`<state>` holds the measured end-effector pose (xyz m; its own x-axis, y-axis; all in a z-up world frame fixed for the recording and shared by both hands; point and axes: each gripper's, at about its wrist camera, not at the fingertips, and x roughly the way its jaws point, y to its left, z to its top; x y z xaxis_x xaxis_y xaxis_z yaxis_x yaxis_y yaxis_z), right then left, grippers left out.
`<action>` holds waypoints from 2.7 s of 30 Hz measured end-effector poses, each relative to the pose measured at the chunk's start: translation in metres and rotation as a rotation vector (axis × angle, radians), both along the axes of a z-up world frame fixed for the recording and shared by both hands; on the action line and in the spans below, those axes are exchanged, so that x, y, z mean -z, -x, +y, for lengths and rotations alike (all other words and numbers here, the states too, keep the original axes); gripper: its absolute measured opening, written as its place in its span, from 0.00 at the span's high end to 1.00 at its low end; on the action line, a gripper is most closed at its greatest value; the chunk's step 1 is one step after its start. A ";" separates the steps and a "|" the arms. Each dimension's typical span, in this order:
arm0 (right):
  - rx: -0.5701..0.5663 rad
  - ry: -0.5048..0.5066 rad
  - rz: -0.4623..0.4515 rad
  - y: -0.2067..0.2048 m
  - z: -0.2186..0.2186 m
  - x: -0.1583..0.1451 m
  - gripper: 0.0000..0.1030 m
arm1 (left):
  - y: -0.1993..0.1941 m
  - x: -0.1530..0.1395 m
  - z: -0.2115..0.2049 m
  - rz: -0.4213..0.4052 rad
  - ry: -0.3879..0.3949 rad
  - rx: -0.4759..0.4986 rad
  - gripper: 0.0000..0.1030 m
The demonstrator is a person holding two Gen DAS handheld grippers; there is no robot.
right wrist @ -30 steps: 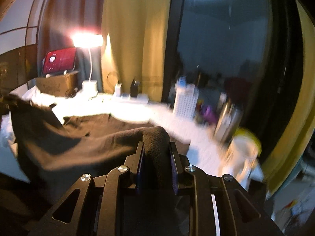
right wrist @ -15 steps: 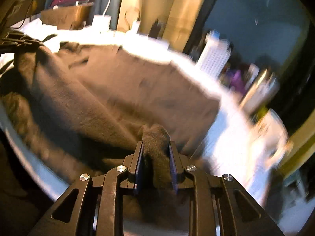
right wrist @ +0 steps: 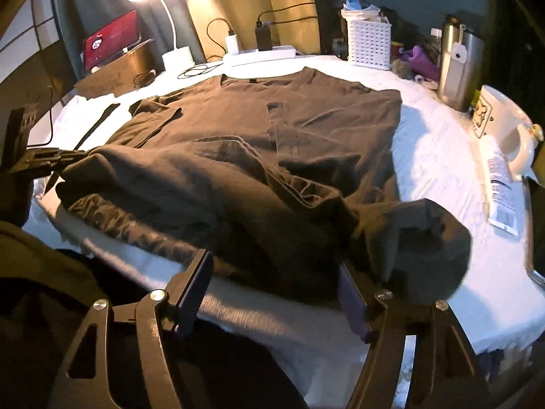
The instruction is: Fold small clothes
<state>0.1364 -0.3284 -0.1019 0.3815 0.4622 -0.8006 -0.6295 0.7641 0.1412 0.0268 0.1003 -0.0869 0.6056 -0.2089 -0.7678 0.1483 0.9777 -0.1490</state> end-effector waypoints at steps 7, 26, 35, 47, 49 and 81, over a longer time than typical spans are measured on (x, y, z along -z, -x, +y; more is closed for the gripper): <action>0.160 -0.100 -0.112 -0.024 -0.037 -0.049 0.30 | 0.001 -0.024 0.025 -0.082 0.071 -0.061 0.87; 0.154 0.189 -0.102 -0.022 -0.052 0.008 0.81 | -0.015 0.024 -0.006 0.001 -0.081 -0.067 0.42; 0.119 0.192 -0.272 -0.025 -0.033 -0.029 0.80 | -0.013 0.027 -0.010 -0.003 -0.088 -0.053 0.49; 0.055 0.194 -0.316 -0.052 0.003 -0.041 0.19 | -0.011 0.030 -0.008 -0.009 -0.064 -0.049 0.49; 0.020 0.226 -0.275 -0.052 0.010 -0.031 0.19 | -0.010 0.029 -0.007 -0.013 -0.064 -0.048 0.49; -0.046 0.092 -0.351 -0.067 0.036 -0.080 0.93 | -0.022 -0.028 -0.014 -0.202 -0.104 -0.065 0.84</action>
<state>0.2032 -0.2924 -0.0217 0.6208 0.4172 -0.6638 -0.6613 0.7334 -0.1575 0.0490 0.0861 -0.0590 0.7591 -0.0905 -0.6447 0.1011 0.9947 -0.0206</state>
